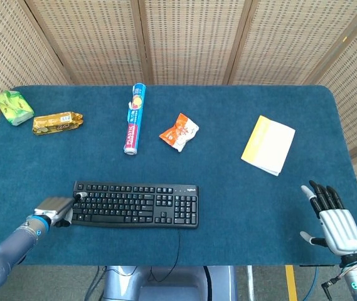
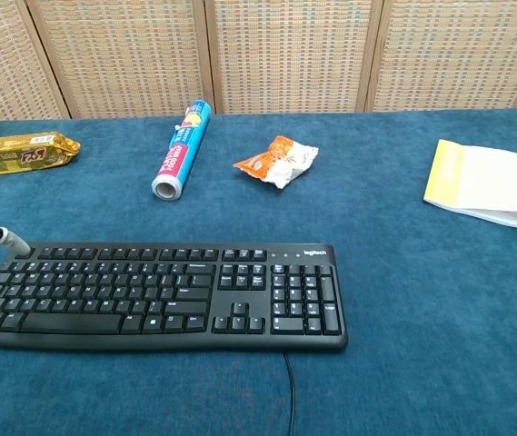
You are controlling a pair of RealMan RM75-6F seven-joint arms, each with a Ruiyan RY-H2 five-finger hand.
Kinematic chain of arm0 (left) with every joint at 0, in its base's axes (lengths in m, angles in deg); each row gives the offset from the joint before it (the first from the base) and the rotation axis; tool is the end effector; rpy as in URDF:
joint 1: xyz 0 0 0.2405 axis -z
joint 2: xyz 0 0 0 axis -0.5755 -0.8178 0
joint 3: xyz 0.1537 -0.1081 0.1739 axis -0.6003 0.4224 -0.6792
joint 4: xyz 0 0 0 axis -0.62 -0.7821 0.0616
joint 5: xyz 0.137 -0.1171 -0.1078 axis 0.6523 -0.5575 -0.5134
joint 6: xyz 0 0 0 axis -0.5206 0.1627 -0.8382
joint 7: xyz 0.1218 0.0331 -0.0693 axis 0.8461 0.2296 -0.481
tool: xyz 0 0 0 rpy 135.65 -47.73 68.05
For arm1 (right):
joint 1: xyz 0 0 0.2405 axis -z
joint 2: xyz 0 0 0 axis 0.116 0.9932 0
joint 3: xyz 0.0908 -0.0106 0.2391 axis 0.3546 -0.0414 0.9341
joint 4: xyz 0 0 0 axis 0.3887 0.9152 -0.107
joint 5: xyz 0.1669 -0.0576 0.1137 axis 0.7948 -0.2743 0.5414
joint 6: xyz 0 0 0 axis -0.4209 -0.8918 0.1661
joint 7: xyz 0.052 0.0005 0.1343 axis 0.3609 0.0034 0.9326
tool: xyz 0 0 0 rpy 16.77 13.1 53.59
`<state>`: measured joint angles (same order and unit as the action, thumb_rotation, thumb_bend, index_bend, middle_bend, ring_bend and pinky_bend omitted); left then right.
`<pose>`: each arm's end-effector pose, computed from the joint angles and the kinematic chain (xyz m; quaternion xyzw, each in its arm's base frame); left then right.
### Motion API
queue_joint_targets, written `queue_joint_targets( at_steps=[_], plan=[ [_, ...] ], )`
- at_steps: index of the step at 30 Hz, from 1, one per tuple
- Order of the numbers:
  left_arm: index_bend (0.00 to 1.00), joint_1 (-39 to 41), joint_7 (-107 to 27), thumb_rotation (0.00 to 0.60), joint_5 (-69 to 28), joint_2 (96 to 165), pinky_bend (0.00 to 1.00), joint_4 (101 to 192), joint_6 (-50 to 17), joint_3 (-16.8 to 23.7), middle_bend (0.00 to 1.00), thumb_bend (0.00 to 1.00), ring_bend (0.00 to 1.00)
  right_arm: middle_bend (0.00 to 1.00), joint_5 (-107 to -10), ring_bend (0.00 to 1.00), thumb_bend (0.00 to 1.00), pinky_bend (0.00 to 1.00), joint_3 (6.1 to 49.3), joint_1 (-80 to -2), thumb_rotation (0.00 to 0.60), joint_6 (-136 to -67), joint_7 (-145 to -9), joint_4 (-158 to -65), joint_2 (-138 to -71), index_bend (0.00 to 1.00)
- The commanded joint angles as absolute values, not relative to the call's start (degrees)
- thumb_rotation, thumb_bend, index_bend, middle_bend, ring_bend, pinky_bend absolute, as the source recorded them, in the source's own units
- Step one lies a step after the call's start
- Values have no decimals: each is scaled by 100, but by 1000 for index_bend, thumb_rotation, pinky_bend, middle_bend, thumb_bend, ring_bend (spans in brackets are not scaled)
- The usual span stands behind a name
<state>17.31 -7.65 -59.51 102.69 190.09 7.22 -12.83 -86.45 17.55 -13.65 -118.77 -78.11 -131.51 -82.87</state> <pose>-0.2176 0.2664 0.0808 -0.7377 -0.5460 -0.0537 0.3933 -0.2976 -0.1803 0.1475 0.6461 -0.3936 0.3777 0.5338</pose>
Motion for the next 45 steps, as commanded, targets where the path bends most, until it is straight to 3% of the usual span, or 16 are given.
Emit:
queue_joint_targets(
  at_steps=[1, 45],
  plan=[
    [0, 1856, -742, 600, -6079, 10363, 371, 18982, 674, -1369, 637, 914, 614, 0, -8644, 0, 51, 0, 1757, -1364, 600, -11881, -7796, -13152, -8282, 0],
    [0, 2749, -1074, 600, -6812, 11053, 371, 18559, 536, -1984, 638, 933, 614, 0, -8674, 0, 44, 0, 1760, -1352, 600, -11919, -7706, -13138, -8249, 0]
  ],
)
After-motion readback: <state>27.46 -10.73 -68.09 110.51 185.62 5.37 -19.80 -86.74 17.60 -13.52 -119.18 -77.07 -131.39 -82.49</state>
